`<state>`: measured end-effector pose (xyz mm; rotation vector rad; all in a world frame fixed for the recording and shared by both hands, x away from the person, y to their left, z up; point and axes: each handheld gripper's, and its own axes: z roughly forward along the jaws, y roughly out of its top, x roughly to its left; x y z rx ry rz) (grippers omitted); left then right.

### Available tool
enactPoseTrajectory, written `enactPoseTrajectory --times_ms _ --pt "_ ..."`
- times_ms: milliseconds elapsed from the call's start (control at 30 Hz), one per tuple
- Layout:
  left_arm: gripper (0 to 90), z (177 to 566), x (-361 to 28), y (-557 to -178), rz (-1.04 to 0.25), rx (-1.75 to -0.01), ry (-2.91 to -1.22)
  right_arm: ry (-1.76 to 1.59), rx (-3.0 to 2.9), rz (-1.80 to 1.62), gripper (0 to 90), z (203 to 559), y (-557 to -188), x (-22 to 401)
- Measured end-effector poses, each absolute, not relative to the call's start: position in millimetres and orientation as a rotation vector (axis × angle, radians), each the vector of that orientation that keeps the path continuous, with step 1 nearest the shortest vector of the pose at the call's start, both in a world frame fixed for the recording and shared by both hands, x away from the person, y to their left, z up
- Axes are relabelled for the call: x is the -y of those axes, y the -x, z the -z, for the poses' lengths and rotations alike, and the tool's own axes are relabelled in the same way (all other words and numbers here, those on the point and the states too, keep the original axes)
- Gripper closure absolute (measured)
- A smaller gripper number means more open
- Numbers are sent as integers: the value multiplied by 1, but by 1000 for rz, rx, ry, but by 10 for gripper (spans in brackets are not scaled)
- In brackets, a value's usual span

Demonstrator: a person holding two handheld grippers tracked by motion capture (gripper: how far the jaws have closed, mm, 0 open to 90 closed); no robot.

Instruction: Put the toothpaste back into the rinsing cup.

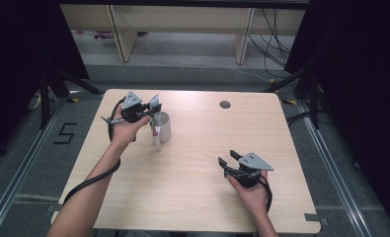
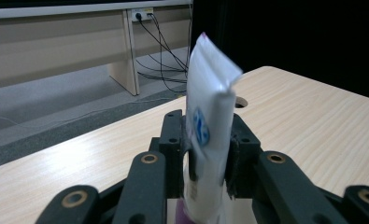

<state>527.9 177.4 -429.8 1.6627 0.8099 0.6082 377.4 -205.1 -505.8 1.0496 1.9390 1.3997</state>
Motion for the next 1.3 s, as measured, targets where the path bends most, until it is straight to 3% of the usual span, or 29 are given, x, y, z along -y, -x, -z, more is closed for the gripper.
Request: enactPoseTrajectory --times_ms 567,933,1300 --pt "540 420 -183 -526 -621 -841 -1635 -1099 -1952 -1393 446 507 -376 202" --pt "322 407 -190 -519 -643 -869 -1634 -1086 -1956 -1395 445 508 -378 203" --pt "309 392 -202 -505 -671 -843 -1614 -1073 -1957 -1382 445 508 -378 204"
